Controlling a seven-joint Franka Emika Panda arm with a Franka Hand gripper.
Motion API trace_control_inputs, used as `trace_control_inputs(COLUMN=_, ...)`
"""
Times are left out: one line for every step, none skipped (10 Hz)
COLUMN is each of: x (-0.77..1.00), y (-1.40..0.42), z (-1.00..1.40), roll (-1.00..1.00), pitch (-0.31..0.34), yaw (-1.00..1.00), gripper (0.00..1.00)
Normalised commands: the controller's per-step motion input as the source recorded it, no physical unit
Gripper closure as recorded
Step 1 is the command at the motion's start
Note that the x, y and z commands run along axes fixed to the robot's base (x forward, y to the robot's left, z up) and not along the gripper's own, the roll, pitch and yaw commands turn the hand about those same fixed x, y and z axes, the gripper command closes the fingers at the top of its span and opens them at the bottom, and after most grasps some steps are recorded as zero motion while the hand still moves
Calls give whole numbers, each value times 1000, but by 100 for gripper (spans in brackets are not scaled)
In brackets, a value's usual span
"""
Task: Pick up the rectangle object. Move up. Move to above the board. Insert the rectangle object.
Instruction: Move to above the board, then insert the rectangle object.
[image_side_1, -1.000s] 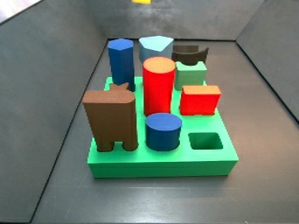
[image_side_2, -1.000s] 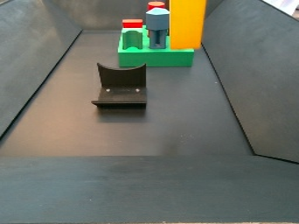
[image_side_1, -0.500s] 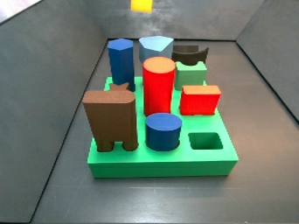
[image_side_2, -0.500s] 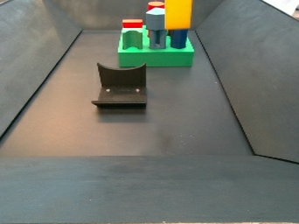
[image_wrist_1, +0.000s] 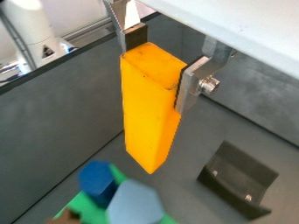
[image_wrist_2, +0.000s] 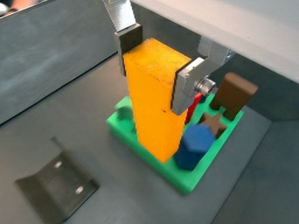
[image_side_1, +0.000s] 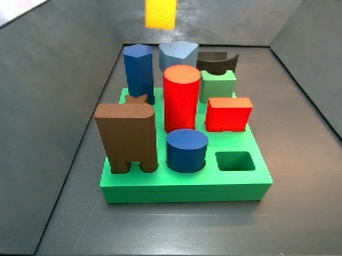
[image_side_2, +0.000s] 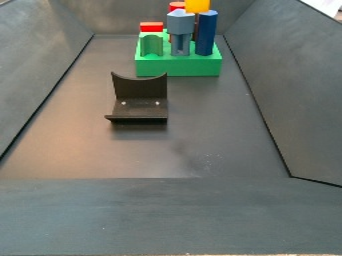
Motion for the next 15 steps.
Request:
trace_control_inputs(x=22, y=-1000, z=60, roll=-11, pitch=36, yaw=5, gripper=100)
trace_control_inputs(x=51, y=-1000, z=58, roll=7, pitch=55, yaw=4, gripper=100)
trace_control_inputs(x=79, y=-1000, z=61, roll=2, pitch=70, yaw=10, gripper=100)
trace_control_inputs(x=82, y=-805, z=57, roll=8, pitch=81, yaw=6, gripper=100)
trace_control_inputs(x=76, y=-612, z=48, roll=9, pitch=91, yaw=-1, gripper=100)
trace_control_inputs(x=64, y=-243, z=39, roll=15, pitch=105, yaw=11, gripper=100)
trace_control_inputs(x=-6, y=0, z=0, roll=0, pitch=-4, yaw=0, gripper=100)
trace_control_inputs(x=0, y=-120, z=0, roll=-59, pitch=-81, yaw=100, gripper=100)
trace_control_inputs(x=357, y=-534, z=-117, roll=56, pitch=-34, yaw=460, gripper=100)
trace_control_inputs(x=543, y=-586, z=-106, roll=59, pitch=-20, yaw=331, gripper=100)
trace_control_inputs(x=546, y=-591, z=-74, roll=40, pitch=-43, yaw=334, gripper=100)
trace_control_inputs(x=663, y=-511, z=-77, roll=0, pitch=0, yaw=337, gripper=100)
trace_control_inputs(x=680, y=-517, z=0, roll=0, pitch=-26, yaw=297, gripper=100)
trace_control_inputs(x=669, y=-526, z=0, roll=0, pitch=-41, yaw=280, gripper=100)
trace_control_inputs(x=749, y=-503, z=-71, roll=0, pitch=-6, yaw=263, gripper=100)
